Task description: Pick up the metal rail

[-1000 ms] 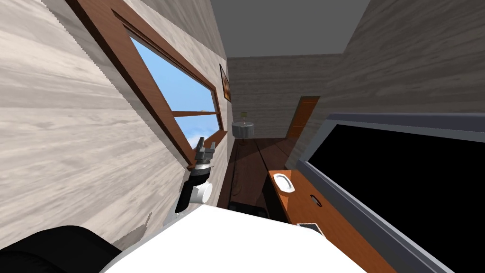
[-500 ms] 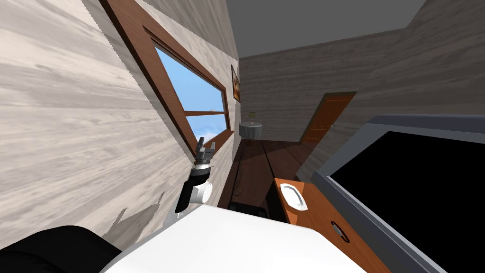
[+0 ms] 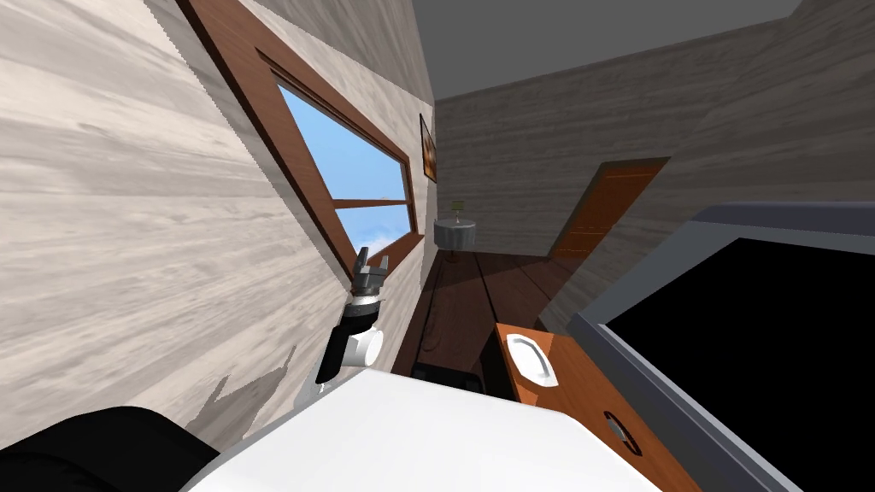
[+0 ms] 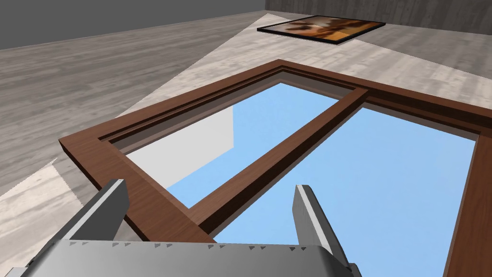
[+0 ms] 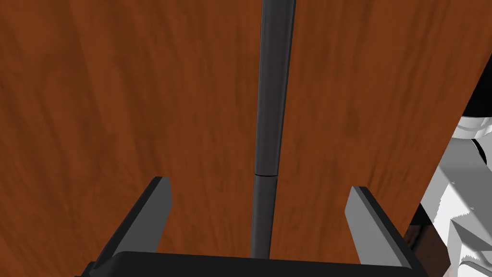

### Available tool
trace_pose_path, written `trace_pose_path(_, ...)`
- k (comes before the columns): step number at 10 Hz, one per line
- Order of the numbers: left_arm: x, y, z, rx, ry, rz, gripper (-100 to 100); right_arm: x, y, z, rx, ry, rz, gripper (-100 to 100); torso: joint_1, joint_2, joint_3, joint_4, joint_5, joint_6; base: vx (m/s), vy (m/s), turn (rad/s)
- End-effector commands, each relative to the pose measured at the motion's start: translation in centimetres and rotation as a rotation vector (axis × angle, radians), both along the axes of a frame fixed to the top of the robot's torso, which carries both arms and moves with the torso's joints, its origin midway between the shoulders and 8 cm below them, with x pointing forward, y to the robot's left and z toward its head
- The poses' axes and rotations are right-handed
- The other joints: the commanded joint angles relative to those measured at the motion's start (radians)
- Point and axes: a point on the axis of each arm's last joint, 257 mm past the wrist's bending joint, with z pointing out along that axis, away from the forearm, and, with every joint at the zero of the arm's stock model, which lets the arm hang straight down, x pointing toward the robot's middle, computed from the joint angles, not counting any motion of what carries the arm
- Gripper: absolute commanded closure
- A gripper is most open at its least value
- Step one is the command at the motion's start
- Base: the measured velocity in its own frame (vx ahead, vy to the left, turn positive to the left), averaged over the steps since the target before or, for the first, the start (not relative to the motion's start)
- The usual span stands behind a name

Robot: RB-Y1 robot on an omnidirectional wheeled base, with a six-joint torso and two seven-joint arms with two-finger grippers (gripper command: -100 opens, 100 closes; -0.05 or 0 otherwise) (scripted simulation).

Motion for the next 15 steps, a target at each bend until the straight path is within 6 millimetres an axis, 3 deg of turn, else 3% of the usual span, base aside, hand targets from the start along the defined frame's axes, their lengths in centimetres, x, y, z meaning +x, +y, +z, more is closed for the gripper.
trace_pose_path(1, 0.0, 0.0, 0.0, 0.0, 0.0, 0.0, 0, 0.8, 0.7, -1.0, -0.001, 0.002, -0.007, -100, 0.0, 0.0, 0.0, 0.0, 0.0, 0.0, -0.058, -0.034, 0.029)
trace_pose_path(2, 0.0, 0.0, 0.0, 0.0, 0.0, 0.0, 0, 1.4, 1.3, -1.8, 0.0, 0.002, -0.011, -100, 0.0, 0.001, 0.001, 0.0, 0.0, 0.0, -0.019, 0.023, 0.061)
trace_pose_path(3, 0.0, 0.0, 0.0, 0.0, 0.0, 0.0, 0, 1.2, 0.9, -1.3, 0.0, 0.001, -0.01, -100, 0.003, -0.001, 0.0, 0.0, 0.0, 0.0, -0.008, 0.008, 0.013)
trace_pose_path(4, 0.0, 0.0, 0.0, 0.0, 0.0, 0.0, 0, 1.2, 1.0, -1.4, -0.001, 0.002, -0.01, 100, 0.003, -0.001, -0.001, 0.0, 0.001, 0.0, 0.0, 0.0, 0.0)
trace_pose_path(8, 0.0, 0.0, 0.0, 0.0, 0.0, 0.0, 0, 1.2, 0.9, -1.4, -0.002, 0.003, -0.009, 100, 0.002, -0.002, -0.001, 0.0, 0.0, 0.0, 0.0, 0.0, 0.0)
trace_pose_path(9, 0.0, 0.0, 0.0, 0.0, 0.0, 0.0, 0, 1.2, 0.9, -1.4, -0.002, 0.003, -0.009, 0, 0.002, -0.002, -0.001, 0.0, 0.0, 0.0, 0.0, 0.0, 0.0)
trace_pose_path(10, 0.0, 0.0, 0.0, 0.0, 0.0, 0.0, 0, 0.3, 0.3, -0.4, -0.002, 0.002, -0.004, 100, 0.002, -0.002, -0.001, 0.0, 0.0, 0.0, 0.013, -0.004, -0.078)
trace_pose_path(14, 0.0, 0.0, 0.0, 0.0, 0.0, 0.0, 0, -0.5, -0.5, 0.7, -0.006, 0.005, 0.001, 100, 0.005, -0.006, -0.003, -0.001, 0.001, 0.001, 0.033, 0.017, -0.032)
trace_pose_path(15, 0.0, 0.0, 0.0, 0.0, 0.0, 0.0, 0, -0.5, -0.5, 0.7, -0.005, 0.004, 0.002, 0, 0.004, -0.005, -0.003, -0.001, 0.001, 0.0, 0.0, 0.0, 0.0)
